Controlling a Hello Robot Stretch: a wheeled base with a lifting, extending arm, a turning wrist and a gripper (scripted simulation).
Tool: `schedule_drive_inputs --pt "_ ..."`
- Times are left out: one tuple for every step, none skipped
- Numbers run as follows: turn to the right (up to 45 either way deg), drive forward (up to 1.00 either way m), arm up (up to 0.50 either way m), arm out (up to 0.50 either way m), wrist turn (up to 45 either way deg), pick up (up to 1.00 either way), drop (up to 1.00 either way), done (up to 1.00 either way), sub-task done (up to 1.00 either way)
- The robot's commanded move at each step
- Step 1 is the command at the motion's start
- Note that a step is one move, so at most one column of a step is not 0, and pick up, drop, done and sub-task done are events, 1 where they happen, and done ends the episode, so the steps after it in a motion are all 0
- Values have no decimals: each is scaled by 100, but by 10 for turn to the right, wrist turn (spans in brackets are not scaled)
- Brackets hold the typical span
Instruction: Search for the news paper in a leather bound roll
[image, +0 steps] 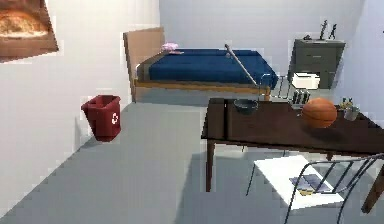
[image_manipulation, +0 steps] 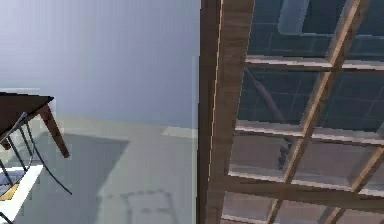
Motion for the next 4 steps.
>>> schedule_drive_inputs --pt "210 0 0 0 0 0 0 0 0" --pt "0 5 0 0 0 0 0 0 0" --pt "330 0 0 0 0 0 0 0 0" --pt "0 40 0 0 0 0 0 0 0"
